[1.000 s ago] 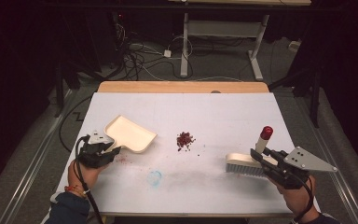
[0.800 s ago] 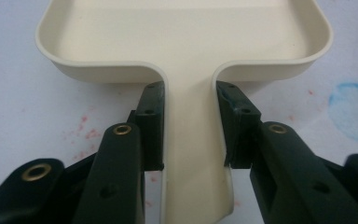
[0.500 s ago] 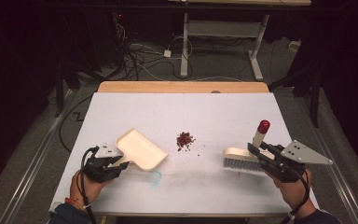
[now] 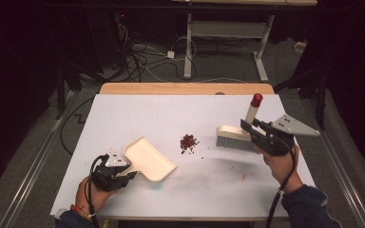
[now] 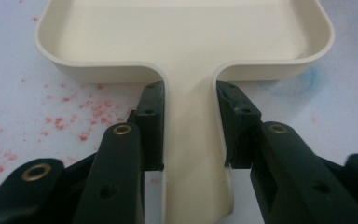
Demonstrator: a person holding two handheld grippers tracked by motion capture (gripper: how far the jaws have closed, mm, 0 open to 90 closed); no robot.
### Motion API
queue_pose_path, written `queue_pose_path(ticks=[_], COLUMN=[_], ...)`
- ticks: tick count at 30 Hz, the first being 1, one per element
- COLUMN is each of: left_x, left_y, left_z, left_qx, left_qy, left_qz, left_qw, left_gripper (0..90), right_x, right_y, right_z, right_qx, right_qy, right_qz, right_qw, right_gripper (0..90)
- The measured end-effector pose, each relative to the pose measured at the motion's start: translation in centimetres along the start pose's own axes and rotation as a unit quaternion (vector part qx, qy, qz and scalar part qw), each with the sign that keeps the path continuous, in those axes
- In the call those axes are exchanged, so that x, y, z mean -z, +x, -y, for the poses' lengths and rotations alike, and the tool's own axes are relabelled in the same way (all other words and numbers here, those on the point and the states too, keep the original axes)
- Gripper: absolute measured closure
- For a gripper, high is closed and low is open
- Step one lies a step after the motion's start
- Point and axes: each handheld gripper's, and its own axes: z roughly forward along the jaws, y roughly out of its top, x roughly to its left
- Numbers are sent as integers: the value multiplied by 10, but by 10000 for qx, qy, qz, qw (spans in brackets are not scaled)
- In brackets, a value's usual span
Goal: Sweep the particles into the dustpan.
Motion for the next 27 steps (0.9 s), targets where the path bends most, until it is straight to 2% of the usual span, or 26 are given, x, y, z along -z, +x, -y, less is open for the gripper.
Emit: queue_pose_path(ticks=[2,3,5,6,7,8,9,10,11,12,14,16,17,21,25,27], left_x=[0,-1,-1,-3,-3,-4,-5,-5,-6,-6,-9,-13,-14,-19,-20,-21], left_y=[-3,-4,-5,-7,-7,-8,-8,-9,-10,-10,-11,-13,-14,-18,-20,-21], left_z=[-1,-1,-2,-3,-3,-3,-3,-4,-4,-4,-6,-7,-9,-13,-15,-16], left_qx=[-60,-88,-105,-132,-159,-189,-188,-188,-229,-229,-248,-276,-330,-404,-410,-441], left_qy=[-6,-6,-9,-10,15,45,45,32,21,21,31,36,70,119,128,140], left_qz=[-8,-1,19,30,53,60,71,97,142,142,183,215,208,218,204,175], left_qw=[10000,10000,9999,9999,9999,9998,9998,9998,9996,9996,9995,9994,9992,9989,9989,9988], left_gripper=[637,637,637,637,637,637,637,637,637,637,637,637,636,636,636,636], right_x=[-19,-37,-52,-52,-71,-71,-87,-87,-101,-101,-120,-124,-135,-146,-151,-150], right_y=[0,0,2,2,2,2,1,1,1,1,5,6,10,19,26,32], right_z=[-9,-18,-25,-25,-32,-32,-33,-33,-32,-32,-26,-25,-20,-10,-2,9], right_qx=[49,151,212,212,318,318,283,283,161,161,234,245,224,117,74,74], right_qy=[29,68,74,74,147,147,150,150,191,191,313,351,374,384,402,358], right_qz=[-12,-21,-19,-19,-33,-33,31,31,68,68,247,279,324,302,272,301], right_qw=[10000,9999,9997,9997,9994,9994,9995,9995,9997,9997,9989,9987,9985,9987,9988,9989], right_gripper=[706,706,706,706,706,706,706,706,706,706,706,706,707,707,706,707])
